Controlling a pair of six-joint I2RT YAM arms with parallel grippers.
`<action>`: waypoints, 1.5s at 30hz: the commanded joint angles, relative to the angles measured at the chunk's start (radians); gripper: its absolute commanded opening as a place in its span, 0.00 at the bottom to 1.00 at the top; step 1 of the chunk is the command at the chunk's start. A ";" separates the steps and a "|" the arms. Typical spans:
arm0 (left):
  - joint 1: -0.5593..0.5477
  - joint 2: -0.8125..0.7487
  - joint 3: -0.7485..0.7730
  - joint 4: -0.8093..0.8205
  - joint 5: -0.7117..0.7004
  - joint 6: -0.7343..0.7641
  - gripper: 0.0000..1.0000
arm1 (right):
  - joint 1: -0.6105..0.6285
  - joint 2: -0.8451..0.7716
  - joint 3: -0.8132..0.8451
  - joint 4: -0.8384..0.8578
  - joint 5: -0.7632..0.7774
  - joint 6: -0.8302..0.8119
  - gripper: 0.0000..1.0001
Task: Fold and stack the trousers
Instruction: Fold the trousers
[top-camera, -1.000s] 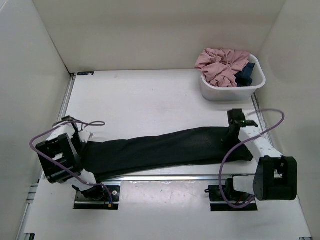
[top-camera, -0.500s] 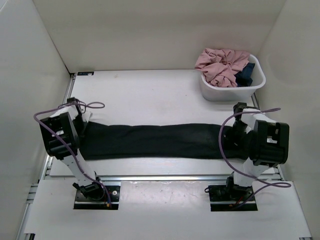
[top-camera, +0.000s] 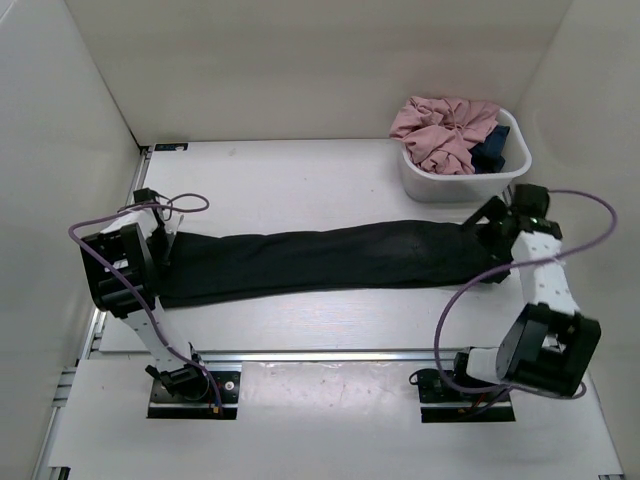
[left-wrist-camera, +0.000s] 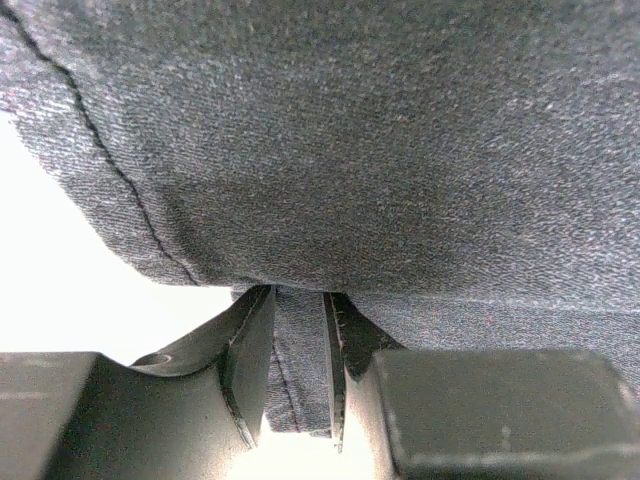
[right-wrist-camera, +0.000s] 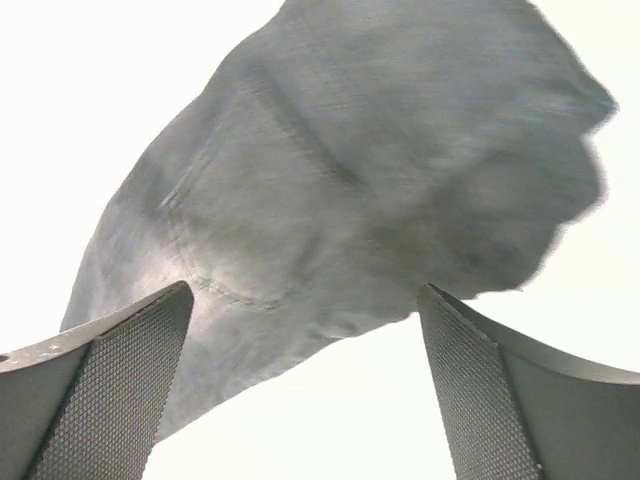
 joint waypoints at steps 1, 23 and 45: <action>0.004 -0.015 -0.036 -0.032 0.052 -0.026 0.37 | -0.144 -0.075 -0.126 -0.016 -0.052 0.068 0.98; 0.004 -0.015 -0.034 -0.072 0.042 -0.035 0.39 | -0.283 0.419 -0.069 0.168 -0.055 0.080 0.30; -0.096 -0.033 -0.024 -0.132 0.048 -0.035 0.44 | 0.625 0.047 0.323 -0.296 0.932 -0.175 0.00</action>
